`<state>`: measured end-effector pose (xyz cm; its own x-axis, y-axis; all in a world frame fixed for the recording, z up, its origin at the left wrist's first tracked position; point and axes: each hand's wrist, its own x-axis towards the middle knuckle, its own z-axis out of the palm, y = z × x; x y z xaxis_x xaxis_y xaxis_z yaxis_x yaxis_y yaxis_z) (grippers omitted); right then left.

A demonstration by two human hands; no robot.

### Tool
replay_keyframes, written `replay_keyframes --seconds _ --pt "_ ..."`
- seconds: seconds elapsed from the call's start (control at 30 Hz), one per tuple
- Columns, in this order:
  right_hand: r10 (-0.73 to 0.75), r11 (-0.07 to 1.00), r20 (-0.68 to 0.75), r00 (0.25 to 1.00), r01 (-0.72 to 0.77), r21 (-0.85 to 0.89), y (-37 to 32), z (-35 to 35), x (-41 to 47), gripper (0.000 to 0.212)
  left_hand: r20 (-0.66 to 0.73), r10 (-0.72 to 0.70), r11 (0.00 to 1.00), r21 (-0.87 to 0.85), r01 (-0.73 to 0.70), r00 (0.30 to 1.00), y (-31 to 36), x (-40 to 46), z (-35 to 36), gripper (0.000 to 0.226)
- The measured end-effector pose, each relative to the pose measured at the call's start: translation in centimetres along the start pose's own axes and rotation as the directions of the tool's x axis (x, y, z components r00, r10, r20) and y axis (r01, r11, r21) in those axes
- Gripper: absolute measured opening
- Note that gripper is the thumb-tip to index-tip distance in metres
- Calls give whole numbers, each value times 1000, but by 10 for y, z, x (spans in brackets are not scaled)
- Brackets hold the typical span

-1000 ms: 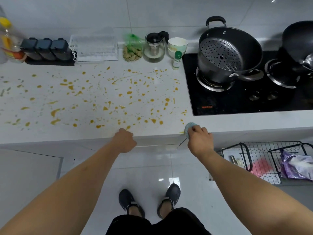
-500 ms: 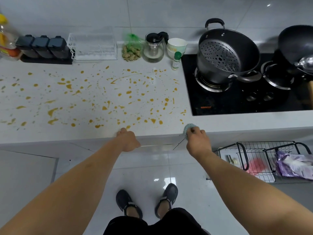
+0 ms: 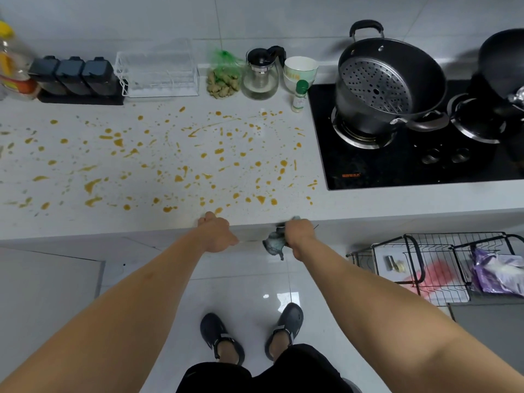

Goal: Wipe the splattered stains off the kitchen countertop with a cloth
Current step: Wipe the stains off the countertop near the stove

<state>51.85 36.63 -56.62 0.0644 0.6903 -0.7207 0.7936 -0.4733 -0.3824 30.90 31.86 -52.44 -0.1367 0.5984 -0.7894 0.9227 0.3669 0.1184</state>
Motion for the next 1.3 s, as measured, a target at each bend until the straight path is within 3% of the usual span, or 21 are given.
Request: replay_keyframes --seconds 0.07,0.1,0.23,0.33,0.4,0.5,0.73,0.97,1.13,1.3 --pt "47 964 -4 999 -44 261 1 5 3 24 5 2 1000 -4 -2 1000 -2 0 0 49" --pt "-45 983 -20 999 48 176 0 4 -2 18 6 6 1000 -9 -6 1000 -3 0 -1 49" --pt "-87 989 -177 980 107 105 3 -38 -1 23 12 0 999 -33 0 1000 -3 -2 -5 57" --pt "-144 990 -393 908 127 -68 10 -78 2 23 35 -13 999 -42 14 999 2 -4 -9 63" --pt "-220 970 -441 870 145 -198 21 -93 6 23 60 0 999 -37 3 998 6 -4 -8 59" --pt "-328 893 -346 879 169 -417 33 -88 18 40 53 15 1000 -10 -15 998 13 -6 -1 54" --pt "-373 860 -319 871 196 -470 21 -41 29 49 0 19 1000 -5 -19 1000 9 -10 5 47" --pt "-561 652 -95 822 367 -664 36 -51 26 51 1 31 999 -26 -31 1000 4 -5 0 47" --pt "-419 751 -209 884 208 -627 50 -83 43 53 -29 50 999 -20 -50 998 -7 0 8 58" --pt "-443 777 -180 878 277 -565 7 -39 29 45 -31 40 998 -36 -42 999 -11 5 9 59"
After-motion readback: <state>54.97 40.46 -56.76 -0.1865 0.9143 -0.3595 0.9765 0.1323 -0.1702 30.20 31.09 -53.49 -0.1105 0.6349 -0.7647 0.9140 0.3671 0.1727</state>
